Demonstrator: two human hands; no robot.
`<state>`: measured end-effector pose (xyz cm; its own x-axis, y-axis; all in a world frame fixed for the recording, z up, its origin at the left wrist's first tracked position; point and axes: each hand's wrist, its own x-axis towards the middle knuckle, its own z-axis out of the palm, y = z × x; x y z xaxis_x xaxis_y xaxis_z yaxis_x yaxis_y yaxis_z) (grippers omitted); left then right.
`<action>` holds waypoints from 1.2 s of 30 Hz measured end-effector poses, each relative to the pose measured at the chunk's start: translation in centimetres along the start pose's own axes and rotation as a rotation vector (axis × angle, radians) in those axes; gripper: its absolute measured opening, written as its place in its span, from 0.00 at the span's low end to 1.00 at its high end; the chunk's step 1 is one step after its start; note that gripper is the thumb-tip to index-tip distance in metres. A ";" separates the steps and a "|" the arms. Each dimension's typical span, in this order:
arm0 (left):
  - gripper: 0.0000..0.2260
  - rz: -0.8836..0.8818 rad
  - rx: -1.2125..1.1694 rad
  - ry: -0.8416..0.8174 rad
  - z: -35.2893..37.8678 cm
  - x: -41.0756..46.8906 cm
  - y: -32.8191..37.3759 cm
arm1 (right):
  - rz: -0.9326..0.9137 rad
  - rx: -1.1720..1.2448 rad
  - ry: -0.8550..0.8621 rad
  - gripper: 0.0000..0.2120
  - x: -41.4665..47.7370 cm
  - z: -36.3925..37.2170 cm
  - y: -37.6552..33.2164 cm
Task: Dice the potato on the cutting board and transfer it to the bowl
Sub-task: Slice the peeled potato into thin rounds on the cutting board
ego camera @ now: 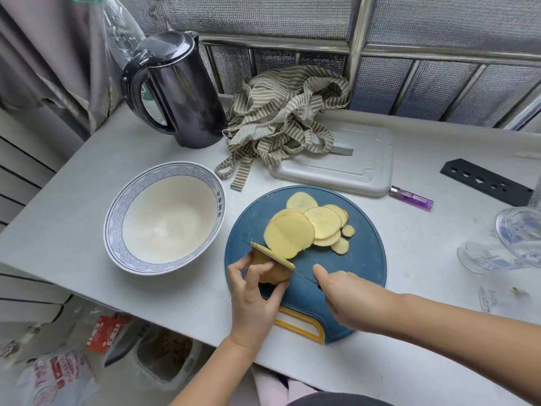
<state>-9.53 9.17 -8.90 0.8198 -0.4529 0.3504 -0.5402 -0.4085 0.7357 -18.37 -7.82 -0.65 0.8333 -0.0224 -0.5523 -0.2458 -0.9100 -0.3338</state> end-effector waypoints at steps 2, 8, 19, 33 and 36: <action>0.27 0.005 0.012 -0.004 0.0 0.0 -0.1 | -0.010 -0.006 -0.004 0.10 0.1 0.1 0.2; 0.27 0.020 0.021 0.000 0.0 -0.1 -0.1 | -0.004 0.004 -0.003 0.10 -0.2 0.3 0.1; 0.28 0.026 0.027 0.002 0.2 -0.2 -0.5 | -0.024 0.051 0.008 0.10 2.1 -0.6 -1.3; 0.26 0.005 0.027 0.008 0.4 -0.2 -0.4 | -0.028 0.032 0.084 0.09 2.9 0.4 -0.9; 0.28 -0.009 0.032 -0.004 0.5 -0.2 -0.3 | -0.030 0.038 0.084 0.09 3.0 0.2 -0.9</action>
<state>-9.59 8.99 -9.41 0.8237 -0.4527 0.3415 -0.5388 -0.4372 0.7200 -15.73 -6.99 -2.19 0.8787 -0.0313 -0.4763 -0.2371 -0.8947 -0.3786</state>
